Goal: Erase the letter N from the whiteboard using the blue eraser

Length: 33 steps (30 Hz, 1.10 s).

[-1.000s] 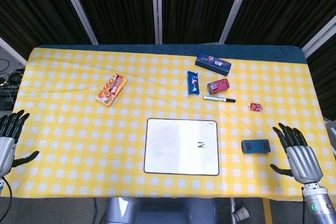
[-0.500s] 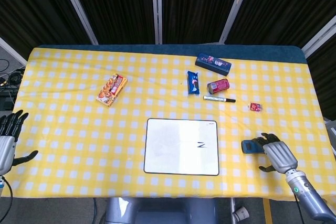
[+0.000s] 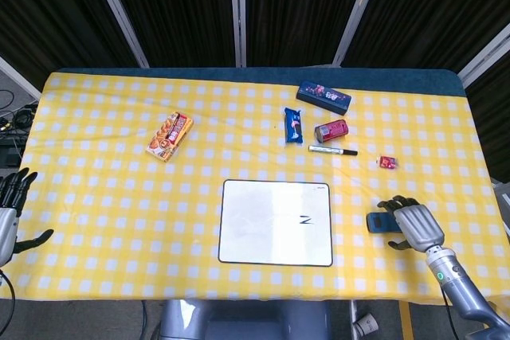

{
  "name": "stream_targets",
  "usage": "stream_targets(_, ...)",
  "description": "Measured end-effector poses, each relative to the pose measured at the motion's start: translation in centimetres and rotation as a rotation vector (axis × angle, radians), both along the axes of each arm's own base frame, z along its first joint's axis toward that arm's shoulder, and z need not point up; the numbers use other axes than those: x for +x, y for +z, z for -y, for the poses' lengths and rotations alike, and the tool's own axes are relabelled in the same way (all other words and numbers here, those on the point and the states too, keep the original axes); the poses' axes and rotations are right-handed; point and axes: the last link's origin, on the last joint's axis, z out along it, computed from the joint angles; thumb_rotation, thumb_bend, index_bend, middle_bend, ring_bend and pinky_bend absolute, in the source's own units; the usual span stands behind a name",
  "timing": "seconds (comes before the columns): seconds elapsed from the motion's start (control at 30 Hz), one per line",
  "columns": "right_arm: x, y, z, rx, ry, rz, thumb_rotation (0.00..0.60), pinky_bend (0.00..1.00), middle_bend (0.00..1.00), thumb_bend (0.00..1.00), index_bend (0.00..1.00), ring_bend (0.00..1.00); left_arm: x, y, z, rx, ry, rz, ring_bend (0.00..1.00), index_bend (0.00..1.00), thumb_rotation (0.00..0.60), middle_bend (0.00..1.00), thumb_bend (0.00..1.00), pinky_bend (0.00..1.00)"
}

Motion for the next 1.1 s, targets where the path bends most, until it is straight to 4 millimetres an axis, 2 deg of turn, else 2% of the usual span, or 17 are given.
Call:
stream_targets(0.17,-0.3,-0.5,0.1,0.002,-0.007,-0.011,0.600,0.33,0.40,0.01,0.35,0.29,0.1,-0.1,-0.1,-0.004,0.000,0.003,0.00,0.00,0.600,0.00,0.00,0.00)
stream_targets(0.3,-0.4,-0.8,0.4,-0.017,0.012,-0.017,0.600,0.38,0.45,0.09,0.39,0.34,0.2,-0.2,-0.2,-0.009,-0.006,0.002,0.00,0.00,0.600,0.00,0.00,0.00)
stream_targets(0.43,-0.2,-0.9,0.6,-0.041,0.035,-0.004,0.600,0.50,0.54,0.19,0.49,0.44,0.2,-0.3,-0.3,-0.011,-0.003,0.001,0.00,0.00,0.600,0.00,0.00,0.00)
stream_targets(0.63,0.9,-1.0,0.8,-0.046,0.078,0.042,0.600,0.51,0.56,0.24,0.51,0.46,0.1,-0.3,-0.4,-0.014,0.000,-0.001,0.00,0.00,0.600,0.00,0.00,0.00)
stream_targets(0.77,2.9,-1.1,1.6,-0.032,0.126,0.080,0.600,0.51,0.56,0.24,0.51,0.46,-0.1,-0.4,-0.5,-0.015,0.008,-0.006,0.00,0.00,0.600,0.00,0.00,0.00)
stream_targets(1.1,10.2,-3.0,5.6,0.050,0.245,0.119,0.600,0.51,0.56,0.26,0.51,0.47,-0.7,-0.3,-1.3,-0.018,0.036,-0.008,0.00,0.00,0.600,0.00,0.00,0.00)
